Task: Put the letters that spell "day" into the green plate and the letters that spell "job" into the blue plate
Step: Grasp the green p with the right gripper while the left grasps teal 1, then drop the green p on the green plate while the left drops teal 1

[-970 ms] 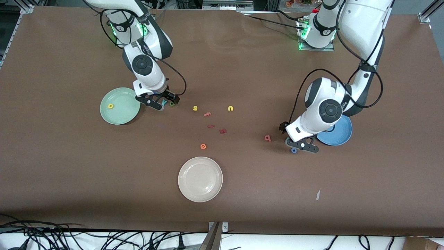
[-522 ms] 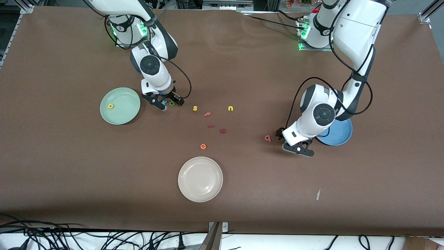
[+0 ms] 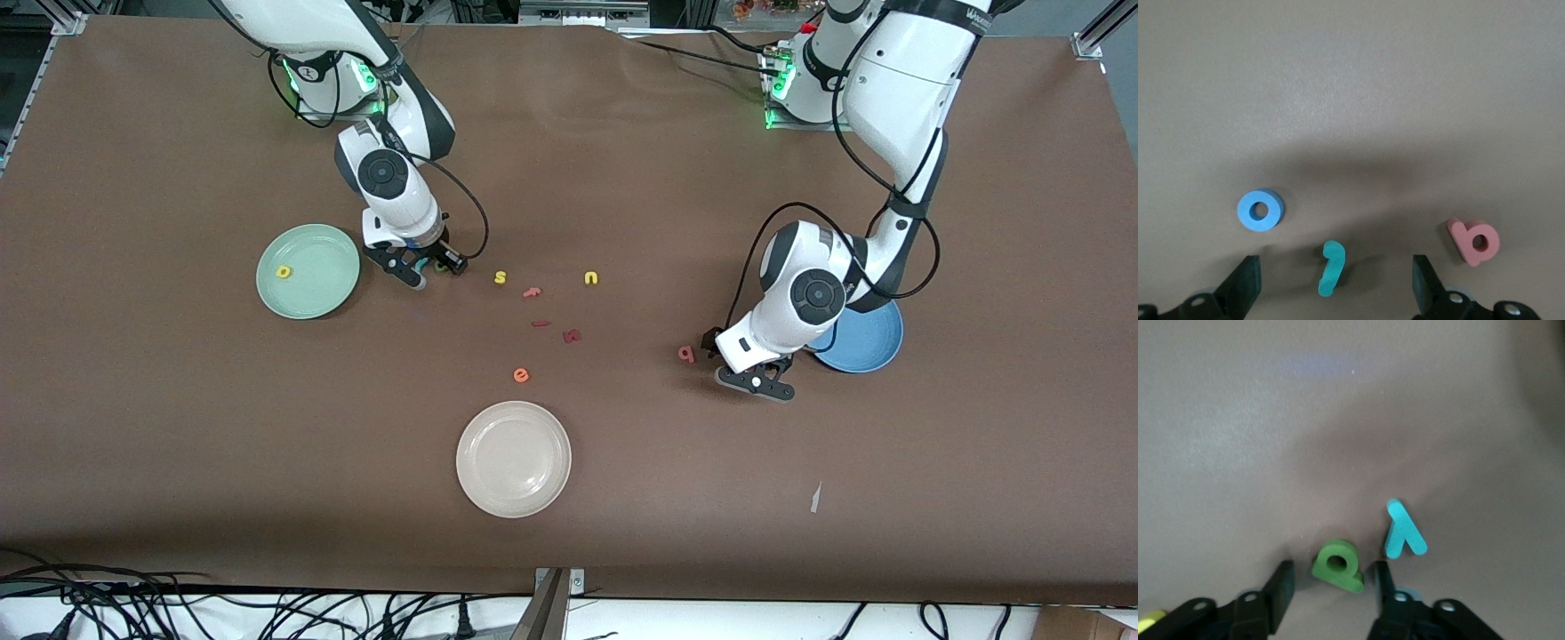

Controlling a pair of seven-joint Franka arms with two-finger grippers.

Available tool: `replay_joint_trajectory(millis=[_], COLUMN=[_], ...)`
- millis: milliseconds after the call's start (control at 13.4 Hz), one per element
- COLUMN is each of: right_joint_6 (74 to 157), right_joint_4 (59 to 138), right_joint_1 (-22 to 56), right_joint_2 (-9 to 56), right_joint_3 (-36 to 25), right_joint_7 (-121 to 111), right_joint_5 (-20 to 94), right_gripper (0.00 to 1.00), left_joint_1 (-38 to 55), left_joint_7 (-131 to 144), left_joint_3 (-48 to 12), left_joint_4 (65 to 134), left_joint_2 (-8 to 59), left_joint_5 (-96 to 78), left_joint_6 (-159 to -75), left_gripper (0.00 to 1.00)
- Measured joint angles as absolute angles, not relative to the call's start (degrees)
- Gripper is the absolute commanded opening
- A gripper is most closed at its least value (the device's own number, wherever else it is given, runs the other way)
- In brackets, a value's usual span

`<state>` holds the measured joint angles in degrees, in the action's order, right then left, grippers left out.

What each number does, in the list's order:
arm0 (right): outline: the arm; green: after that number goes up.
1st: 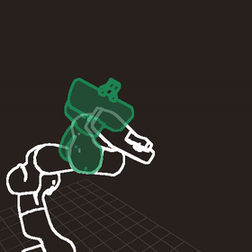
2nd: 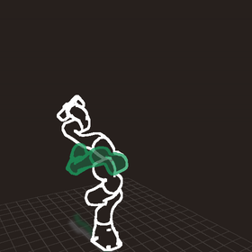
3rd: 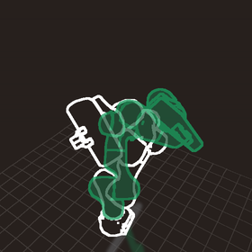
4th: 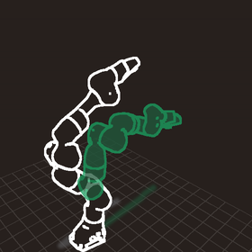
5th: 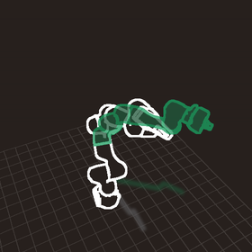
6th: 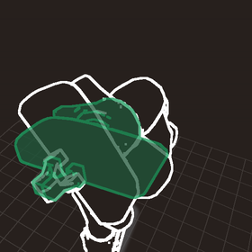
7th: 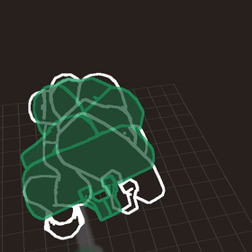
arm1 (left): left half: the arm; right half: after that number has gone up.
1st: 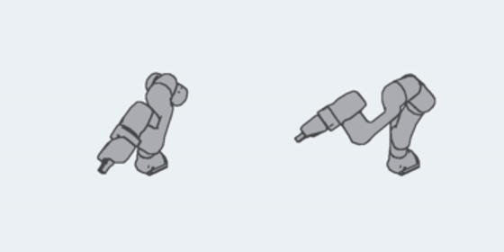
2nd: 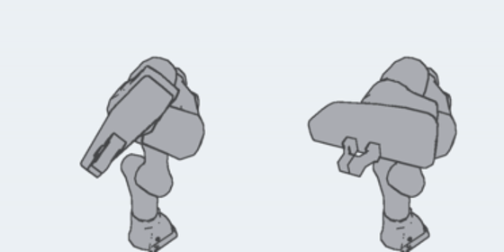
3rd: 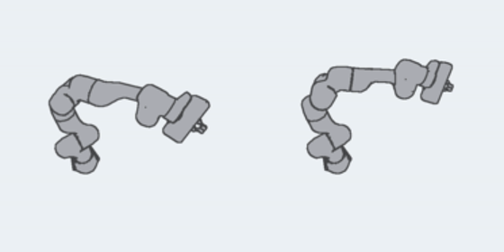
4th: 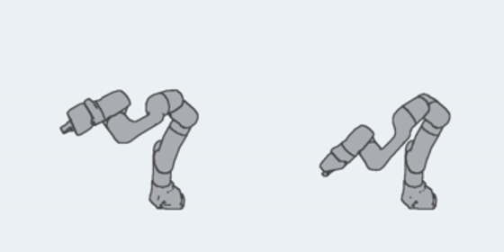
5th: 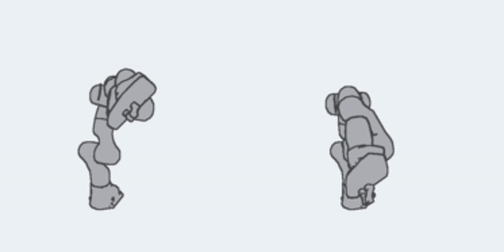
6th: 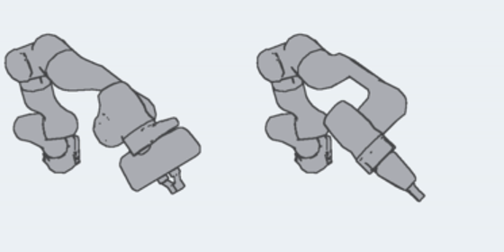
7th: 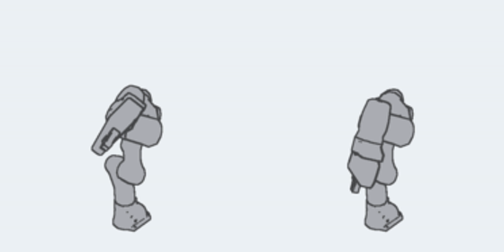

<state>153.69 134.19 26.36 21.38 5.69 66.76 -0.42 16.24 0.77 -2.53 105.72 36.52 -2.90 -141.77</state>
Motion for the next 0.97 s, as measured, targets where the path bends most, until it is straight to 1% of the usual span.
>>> replay_joint_trajectory(millis=[75, 149, 298, 373, 448, 522, 597, 746, 895, 970], right_joint_6=[153.8, 153.8, 153.9, 154.0, 154.0, 154.2, 154.2, 154.2, 153.8, 151.7], right_joint_4=[134.2, 134.1, 134.1, 134.1, 134.1, 134.0, 134.0, 133.9, 133.5, 132.3], right_joint_1=[26.4, 26.4, 26.4, 26.4, 26.4, 26.4, 26.4, 26.4, 26.4, 26.4], right_joint_2=[21.4, 21.4, 21.4, 21.4, 21.4, 21.3, 21.3, 21.3, 21.3, 21.3], right_joint_3=[5.4, 5.3, 5.2, 5.2, 5.2, 5.2, 5.2, 5.2, 5.1, 5.1], right_joint_7=[66.8, 66.8, 66.8, 66.8, 66.8, 66.8, 66.8, 66.8, 66.7, 66.6], right_joint_5=[-0.4, -0.4, -0.4, -0.4, -0.4, -0.4, -0.4, -0.4, -0.5, -0.5], right_gripper=[0.5, 0.49, 0.42, 0.35, 0.29, 0.27, 0.24, 0.23, 0.23, 0.23], left_joint_1=[16.2, 16.2, 16.2, 16.2, 16.2, 16.2, 16.2, 16.2, 16.2, 16.3], left_joint_7=[0.8, 0.8, 0.8, 0.8, 0.8, 0.8, 0.8, 0.8, 0.8, 0.8], left_joint_3=[-2.5, -2.5, -2.5, -2.5, -2.5, -2.5, -2.4, -2.2, -2.3, -2.4], left_joint_4=[106.1, 106.5, 106.9, 106.9, 106.9, 106.9, 106.9, 106.9, 106.8, 106.8], left_joint_2=[36.6, 36.6, 36.7, 36.7, 36.7, 36.7, 36.7, 36.5, 36.5, 36.4], left_joint_5=[-2.9, -2.9, -2.9, -2.9, -2.9, -2.9, -2.9, -2.8, -2.8, -2.8], left_joint_6=[-141.8, -141.8, -141.8, -141.8, -141.8, -141.8, -141.8, -141.8, -141.8, -141.8], left_gripper=[0.98, 0.95, 0.86, 0.78, 0.68, 0.58, 0.51, 0.37, 0.27, 0.24])
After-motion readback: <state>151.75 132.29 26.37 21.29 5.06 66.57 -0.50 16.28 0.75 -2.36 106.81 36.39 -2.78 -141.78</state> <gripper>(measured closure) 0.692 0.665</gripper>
